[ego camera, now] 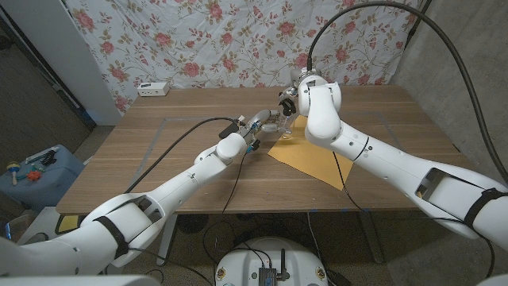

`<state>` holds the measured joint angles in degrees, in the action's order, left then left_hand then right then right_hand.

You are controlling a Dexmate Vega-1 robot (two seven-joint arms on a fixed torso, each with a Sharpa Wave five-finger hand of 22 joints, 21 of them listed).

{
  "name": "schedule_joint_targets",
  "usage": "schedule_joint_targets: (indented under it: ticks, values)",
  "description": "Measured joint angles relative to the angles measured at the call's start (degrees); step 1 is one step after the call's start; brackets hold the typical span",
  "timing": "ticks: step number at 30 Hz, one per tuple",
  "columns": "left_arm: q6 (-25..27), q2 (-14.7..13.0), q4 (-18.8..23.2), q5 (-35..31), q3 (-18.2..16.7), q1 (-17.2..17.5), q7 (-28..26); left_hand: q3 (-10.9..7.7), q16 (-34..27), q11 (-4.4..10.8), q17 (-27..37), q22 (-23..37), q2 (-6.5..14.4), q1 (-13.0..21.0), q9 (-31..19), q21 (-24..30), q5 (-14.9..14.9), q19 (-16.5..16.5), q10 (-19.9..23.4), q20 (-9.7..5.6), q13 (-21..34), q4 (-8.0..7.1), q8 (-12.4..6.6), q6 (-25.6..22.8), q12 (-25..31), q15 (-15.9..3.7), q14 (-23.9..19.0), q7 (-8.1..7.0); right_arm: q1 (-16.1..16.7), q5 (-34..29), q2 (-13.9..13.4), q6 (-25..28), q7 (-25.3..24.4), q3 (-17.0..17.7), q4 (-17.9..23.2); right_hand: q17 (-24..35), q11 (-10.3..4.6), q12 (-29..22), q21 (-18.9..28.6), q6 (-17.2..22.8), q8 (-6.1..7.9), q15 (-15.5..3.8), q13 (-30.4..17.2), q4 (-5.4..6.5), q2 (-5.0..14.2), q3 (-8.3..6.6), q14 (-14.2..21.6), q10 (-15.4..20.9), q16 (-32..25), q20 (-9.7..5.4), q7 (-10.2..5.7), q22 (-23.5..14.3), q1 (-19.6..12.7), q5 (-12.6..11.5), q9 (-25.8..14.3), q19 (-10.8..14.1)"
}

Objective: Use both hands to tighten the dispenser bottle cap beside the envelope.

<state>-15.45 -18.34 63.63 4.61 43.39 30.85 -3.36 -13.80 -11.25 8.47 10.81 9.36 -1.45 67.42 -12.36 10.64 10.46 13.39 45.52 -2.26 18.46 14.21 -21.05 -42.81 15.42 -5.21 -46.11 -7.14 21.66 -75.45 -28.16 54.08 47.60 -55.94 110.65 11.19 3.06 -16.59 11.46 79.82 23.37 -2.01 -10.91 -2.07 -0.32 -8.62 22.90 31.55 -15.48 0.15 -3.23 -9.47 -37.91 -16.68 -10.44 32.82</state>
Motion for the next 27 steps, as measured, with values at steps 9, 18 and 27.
schedule_joint_targets:
  ticks: [9, 18, 27]
  values:
    - [0.0, 0.0, 0.0, 0.1, -0.1, 0.0, 0.0, 0.00, 0.0, 0.00, 0.0, 0.0, 0.0, 0.0, 0.0, 0.0, 0.2, 0.0, 0.0, 0.00, 0.0, 0.00, -0.02, 0.0, 0.0, 0.00, 0.0, 0.00, 2.4, -3.0, 2.3, -1.6, -0.7, 2.6, -1.4, -0.3, -0.81, 0.0, 0.0, 1.2, 1.48, -0.53, 0.0, -0.58, 1.36, -0.58, 1.8, 2.0, 0.0, -0.78, 0.04, 0.0, -0.9, 0.4, 0.0, 1.5]
    - [0.0, 0.0, -0.1, 0.2, -0.1, 0.1, -0.1, -0.09, 0.0, 0.00, 0.0, 0.0, 0.0, 0.0, 0.0, 0.0, 0.2, 0.0, 0.0, 0.00, 0.0, 0.09, -0.02, 0.0, 0.0, 0.00, 0.0, 0.00, 4.2, -5.2, 4.5, -2.7, -1.4, 4.9, -2.7, -0.3, -1.10, 0.0, 0.0, 1.8, 3.15, -0.56, 0.0, -1.22, 2.26, -1.22, 3.2, 3.6, 0.3, -1.36, 0.05, 0.0, -1.8, 0.6, -0.1, 2.3]
    - [0.0, 0.2, -0.6, 0.2, -0.2, 0.1, -0.2, -0.09, 0.0, 0.00, 0.0, 0.0, 0.0, 0.0, 0.0, 0.0, 0.1, 0.0, 0.0, 0.00, 0.0, 0.09, -0.02, 0.0, 0.0, 0.01, 0.0, 0.00, 5.0, -6.2, 6.1, -2.4, -1.5, 6.3, -4.0, -0.4, -1.04, 0.3, 0.0, 1.8, 4.58, -0.76, 0.3, -1.66, 3.40, -1.66, 4.0, 4.3, 0.5, -1.47, 0.05, 0.0, -2.4, 1.0, -0.1, 2.8]
